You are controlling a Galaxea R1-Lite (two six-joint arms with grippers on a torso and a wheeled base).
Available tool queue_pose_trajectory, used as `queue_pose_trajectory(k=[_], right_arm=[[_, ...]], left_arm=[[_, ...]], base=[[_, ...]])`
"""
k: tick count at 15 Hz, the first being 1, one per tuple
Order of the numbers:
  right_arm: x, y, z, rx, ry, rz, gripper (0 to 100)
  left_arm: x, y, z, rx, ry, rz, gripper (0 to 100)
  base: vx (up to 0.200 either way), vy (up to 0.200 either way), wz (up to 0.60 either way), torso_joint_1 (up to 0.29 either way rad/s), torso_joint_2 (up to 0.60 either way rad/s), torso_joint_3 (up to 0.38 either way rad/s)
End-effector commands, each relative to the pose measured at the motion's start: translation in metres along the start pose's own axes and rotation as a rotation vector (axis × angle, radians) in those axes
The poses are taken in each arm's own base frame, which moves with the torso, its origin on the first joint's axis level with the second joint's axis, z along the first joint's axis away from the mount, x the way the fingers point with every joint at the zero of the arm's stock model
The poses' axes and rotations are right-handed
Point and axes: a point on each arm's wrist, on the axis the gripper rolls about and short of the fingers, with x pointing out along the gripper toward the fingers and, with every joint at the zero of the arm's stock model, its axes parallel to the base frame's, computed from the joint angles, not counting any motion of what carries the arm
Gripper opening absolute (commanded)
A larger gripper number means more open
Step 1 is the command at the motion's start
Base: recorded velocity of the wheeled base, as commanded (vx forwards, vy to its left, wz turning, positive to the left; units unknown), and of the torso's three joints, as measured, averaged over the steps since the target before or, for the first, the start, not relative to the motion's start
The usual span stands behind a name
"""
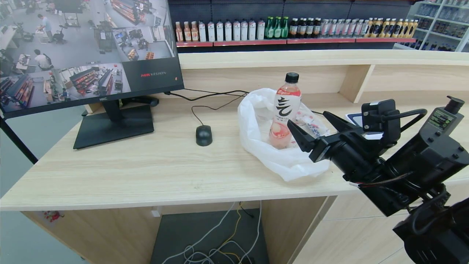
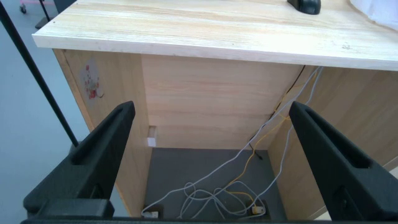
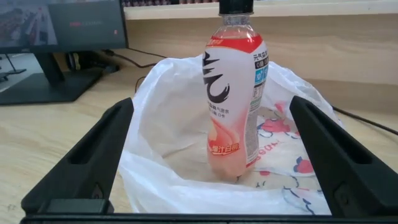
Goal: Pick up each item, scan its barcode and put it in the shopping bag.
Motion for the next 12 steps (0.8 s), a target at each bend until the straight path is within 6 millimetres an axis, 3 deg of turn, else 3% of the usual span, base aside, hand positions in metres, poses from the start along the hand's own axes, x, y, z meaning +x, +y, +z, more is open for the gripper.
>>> queue_pose_trajectory(k=[1,12], right_arm=[[0.0009,0.001,-0.003,0.009,0.008,0.001,100],[0.0033,0.0005,-0.0089,0.01,0.023,-0.001,100]], left_arm=[[0.0,0.0,0.0,0.0,0.0,0.001,100],[0.0,0.0,0.0,0.0,0.0,0.001,100]], base=[[0.0,0.0,0.0,0.0,0.0,0.0],[-0.018,0.0,0.0,0.0,0.0,0.0]])
